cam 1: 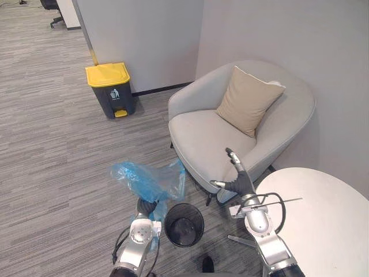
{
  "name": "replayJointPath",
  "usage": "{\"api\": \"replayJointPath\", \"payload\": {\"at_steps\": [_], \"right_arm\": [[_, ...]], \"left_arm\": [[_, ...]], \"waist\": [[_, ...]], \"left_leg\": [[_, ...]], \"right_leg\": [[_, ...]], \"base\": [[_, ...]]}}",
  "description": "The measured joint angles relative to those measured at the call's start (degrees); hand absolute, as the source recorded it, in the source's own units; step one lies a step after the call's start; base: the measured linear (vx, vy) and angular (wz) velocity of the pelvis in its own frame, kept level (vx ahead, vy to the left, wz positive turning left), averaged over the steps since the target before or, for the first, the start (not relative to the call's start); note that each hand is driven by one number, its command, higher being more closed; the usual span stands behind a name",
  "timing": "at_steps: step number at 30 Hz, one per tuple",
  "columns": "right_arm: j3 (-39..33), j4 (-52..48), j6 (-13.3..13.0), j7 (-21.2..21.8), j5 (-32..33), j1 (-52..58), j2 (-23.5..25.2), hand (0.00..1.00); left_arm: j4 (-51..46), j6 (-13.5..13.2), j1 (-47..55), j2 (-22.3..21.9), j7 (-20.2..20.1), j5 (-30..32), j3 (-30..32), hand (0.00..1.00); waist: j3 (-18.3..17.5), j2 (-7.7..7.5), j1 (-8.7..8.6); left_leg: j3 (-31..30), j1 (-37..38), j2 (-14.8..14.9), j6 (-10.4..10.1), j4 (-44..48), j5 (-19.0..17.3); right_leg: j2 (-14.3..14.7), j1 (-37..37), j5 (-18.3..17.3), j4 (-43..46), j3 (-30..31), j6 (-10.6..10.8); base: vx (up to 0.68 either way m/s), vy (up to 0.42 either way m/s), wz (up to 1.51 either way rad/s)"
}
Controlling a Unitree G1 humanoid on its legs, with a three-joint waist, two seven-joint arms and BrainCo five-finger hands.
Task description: Gather rubbish on tea table into small bin, then transfer packed bag to large trash can.
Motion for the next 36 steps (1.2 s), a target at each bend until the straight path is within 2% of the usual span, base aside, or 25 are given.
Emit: {"api": "replayJointPath", "payload": {"at_steps": [5, 8, 11, 17, 20, 23, 24, 25, 26, 28, 29, 30, 31, 32, 33, 35, 36], "right_arm": [[-4.97, 20.23, 2.45, 0.55, 3.76, 0.25, 3.62, 0.0], [-6.95, 30.08, 4.63, 1.16, 5.16, 0.11, 3.75, 0.0], [-8.7, 36.85, 5.76, 1.16, 6.14, -0.09, 3.69, 0.0], [-10.03, 45.2, 6.59, 1.0, 6.25, -1.98, 3.55, 0.0], [-10.19, 46.98, 7.03, 0.43, 6.27, -2.65, 3.62, 0.0], [-10.29, 46.93, 7.12, -0.26, 6.33, -2.92, 4.24, 0.0], [-10.29, 46.92, 7.11, -0.44, 6.33, -2.95, 4.71, 0.0], [-10.39, 46.76, 7.1, -0.99, 6.49, -3.29, 4.88, 0.0], [-10.45, 46.93, 7.17, -1.28, 6.72, -2.81, 5.63, 0.0], [-10.43, 46.97, 7.13, -1.29, 6.92, -2.28, 6.87, 0.0], [-10.42, 47.01, 6.82, -1.41, 8.4, -2.78, 7.44, 0.0], [-10.44, 47.04, 6.79, -1.51, 8.64, -3.3, 7.39, 0.0], [-10.46, 46.89, 6.36, -2.18, 9.07, -6.05, 6.81, 0.0], [-10.48, 46.86, 6.2, -2.3, 9.08, -6.95, 6.62, 0.0], [-10.49, 46.81, 6.19, -2.37, 9.15, -7.7, 5.63, 0.0], [-10.56, 46.82, 6.25, -2.49, 9.61, -7.65, 5.16, 0.0], [-10.53, 46.83, 6.26, -2.57, 9.69, -6.89, 5.4, 0.0]], "left_arm": [[5.7, 0.0, 0.88, -0.26, -1.26, -3.02, 3.54, 1.0], [9.66, 0.03, 1.16, -0.32, -2.72, -4.4, 5.57, 1.0], [12.69, 0.03, 2.33, -0.63, -4.03, -5.51, 7.93, 1.0], [15.83, 0.03, 3.47, -0.77, -5.27, -6.63, 10.41, 1.0], [15.84, 0.01, 3.62, -1.03, -5.42, -7.79, 11.66, 1.0], [15.61, -0.1, 3.27, -1.77, -5.4, -9.92, 12.95, 1.0], [15.46, -0.09, 3.25, -1.84, -5.4, -9.92, 12.95, 1.0], [14.82, -0.2, 3.33, -2.35, -5.36, -9.92, 13.34, 1.0], [14.22, -0.59, 3.14, -2.41, -5.32, -9.92, 13.42, 1.0], [13.41, -1.27, 3.76, -2.48, -5.06, -9.92, 13.58, 1.0], [13.36, -1.36, 4.58, -2.27, -4.98, -9.92, 13.54, 1.0], [13.44, -1.33, 4.75, -2.27, -4.97, -9.91, 13.55, 1.0], [13.44, -1.31, 4.47, -3.71, -4.93, -9.93, 13.24, 1.0], [13.55, -1.31, 4.09, -4.31, -4.92, -9.95, 12.75, 1.0], [13.64, -1.31, 3.73, -5.08, -4.99, -9.96, 12.01, 1.0], [13.68, -1.34, 3.15, -6.11, -4.98, -9.96, 10.56, 1.0], [13.69, -1.34, 3.18, -6.21, -5.12, -9.96, 10.38, 1.0]], "waist": [[0.21, 0.38, 0.06], [0.4, 0.66, 0.14], [0.65, 1.11, 0.16], [1.15, 1.54, 1.04], [3.13, 1.59, 2.27], [4.25, 1.31, 2.56], [4.2, 1.25, 2.66], [4.64, 1.7, 2.73], [4.86, 1.95, 2.76], [3.99, 0.67, 3.27], [3.53, -0.16, 3.78], [3.49, -0.14, 3.84], [3.98, 1.05, 5.63], [4.67, 2.06, 5.83], [5.7, 3.61, 5.68], [6.95, 5.53, 4.9], [6.98, 5.77, 4.74]], "left_leg": [[-0.23, 0.03, -0.03, 0.01, -0.01, -0.01], [-0.23, 0.34, -0.03, 0.05, 0.0, -0.05], [0.14, 1.51, -0.02, 0.08, 0.05, -0.31], [2.9, 0.02, -0.23, -0.09, 1.01, -0.98], [4.75, -0.43, -0.1, 0.12, 1.92, -1.43], [4.67, -5.12, 0.71, 1.44, 10.07, -4.39], [4.61, -5.52, 0.76, 1.75, 10.43, -4.57], [4.85, -6.14, 2.06, 1.85, 10.63, -4.35], [3.07, -6.57, 1.98, 1.65, 11.37, -4.13], [0.61, -7.03, 1.53, 1.54, 13.25, -4.03], [-0.62, -8.43, 1.06, 1.2, 14.69, -3.83], [-0.89, -8.95, 1.15, 0.91, 14.85, -3.65], [-1.11, -11.29, 1.87, -0.23, 14.69, -2.17], [-1.87, -12.23, 2.16, -0.33, 14.5, -1.33], [-2.95, -13.09, 2.64, -0.63, 13.75, 0.1], [-6.37, -13.89, 2.99, -1.79, 11.06, 3.62], [-7.1, -13.55, 3.4, -2.18, 7.57, 6.35]], "right_leg": [[-0.04, 0.18, -0.06, -0.12, -0.35, 0.02], [-0.04, 0.52, -0.05, -0.19, -0.43, 0.02], [-0.02, 1.52, -0.05, -0.23, -0.1, 0.02], [-0.12, -1.19, 0.27, -0.05, 2.76, 0.49], [0.08, -2.69, 0.73, 0.87, 4.51, 0.54], [0.1, -6.51, -0.24, 7.15, 4.91, 0.53], [0.11, -6.39, 0.2, 6.7, 5.18, 1.3], [-0.03, -7.16, -3.38, 11.33, 5.06, 1.56], [-0.16, -9.68, -11.75, 26.17, 4.77, 1.12], [-0.4, -8.59, -17.81, 36.31, 5.27, 3.54], [-0.4, -7.73, -19.34, 33.97, 5.94, 3.06], [-0.13, -7.47, -19.67, 32.96, 6.1, 2.57], [1.31, -5.84, -19.84, 26.25, 6.13, 0.12], [1.84, -5.89, -19.19, 24.8, 5.81, -1.27], [2.37, -5.97, -18.09, 23.92, 4.37, -1.92], [2.78, -6.08, -17.39, 23.8, 0.73, -2.68], [2.78, -6.08, -16.83, 23.41, -1.99, -3.69]], "base": [[0.0, -0.003, 0.03], [0.0, 0.0, 0.0], [-0.01, 0.002, -0.05], [-0.06, 0.012, -0.25], [-0.06, 0.004, -0.29], [-0.05, 0.003, -0.08], [-0.05, 0.034, 0.08], [-0.05, 0.04, 0.46], [-0.03, 0.013, 0.66], [0.01, -0.097, 0.78], [-0.01, -0.174, 0.55], [-0.12, -0.206, 0.18], [-0.18, -0.146, 0.02], [-0.22, -0.135, 0.17], [-0.19, -0.097, 0.46], [-0.29, -0.139, 0.84], [-0.26, -0.132, 0.82]]}}
